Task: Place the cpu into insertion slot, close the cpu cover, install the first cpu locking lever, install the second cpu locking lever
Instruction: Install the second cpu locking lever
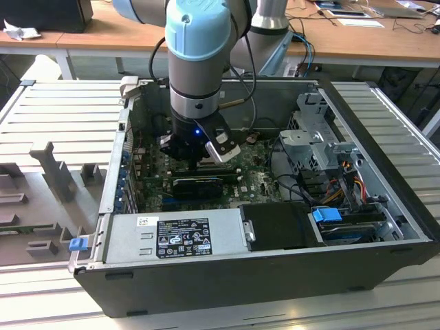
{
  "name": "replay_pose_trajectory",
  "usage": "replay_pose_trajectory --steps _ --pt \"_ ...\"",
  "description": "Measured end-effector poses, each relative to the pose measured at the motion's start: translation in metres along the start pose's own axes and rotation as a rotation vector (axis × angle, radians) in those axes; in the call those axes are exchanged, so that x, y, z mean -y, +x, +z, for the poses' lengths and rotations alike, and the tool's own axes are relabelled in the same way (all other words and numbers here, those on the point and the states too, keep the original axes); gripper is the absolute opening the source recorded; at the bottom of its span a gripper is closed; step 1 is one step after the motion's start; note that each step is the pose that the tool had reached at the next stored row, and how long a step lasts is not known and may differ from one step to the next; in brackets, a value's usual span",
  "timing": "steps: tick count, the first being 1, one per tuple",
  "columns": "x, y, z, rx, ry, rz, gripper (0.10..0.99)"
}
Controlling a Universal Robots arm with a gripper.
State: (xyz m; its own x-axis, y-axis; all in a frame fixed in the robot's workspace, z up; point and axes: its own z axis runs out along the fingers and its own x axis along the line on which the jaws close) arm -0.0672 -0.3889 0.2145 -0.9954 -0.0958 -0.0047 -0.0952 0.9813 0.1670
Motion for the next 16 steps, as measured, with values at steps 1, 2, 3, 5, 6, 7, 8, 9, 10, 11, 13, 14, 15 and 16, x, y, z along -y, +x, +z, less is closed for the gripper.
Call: replay_pose_trajectory --steps 1,2,3,5,6,7,8,9,10,11,13,14,15,16 --pt "0.0 0.0001 0.0002 -0.0001 0.0 0.0 0.106" --pt "0.0002 0.0004 0.001 0.0 -0.001 0.0 0.106" --pt "0.0003 0.0005 0.0018 0.0 -0.002 0.0 0.106" --pt "0.0013 0.0012 0.008 0.0014 -0.015 0.0 0.106" --pt "0.0013 0.0046 0.0106 0.0021 -0.022 0.0 0.106" --pt "0.0014 0.0083 0.0126 0.003 -0.035 0.0 0.106" --pt "0.0014 0.0094 0.0132 0.004 -0.045 0.0 0.106" --pt "0.0014 0.0097 0.0134 0.0047 -0.05 0.0 0.106" --pt "0.0013 0.0101 0.0134 0.0049 -0.054 0.0 0.106" --pt "0.0012 0.0101 0.0138 0.0058 -0.057 -0.001 0.106" --pt "0.0012 0.0102 0.013 0.0053 -0.056 0.0 0.106" --pt "0.0006 0.0102 0.0091 0.0054 -0.056 0.0 0.106" --pt "-0.0007 0.0102 0.0015 0.0053 -0.056 0.0 0.106" --pt "-0.0016 0.0102 -0.0036 0.0052 -0.056 0.0 0.106"
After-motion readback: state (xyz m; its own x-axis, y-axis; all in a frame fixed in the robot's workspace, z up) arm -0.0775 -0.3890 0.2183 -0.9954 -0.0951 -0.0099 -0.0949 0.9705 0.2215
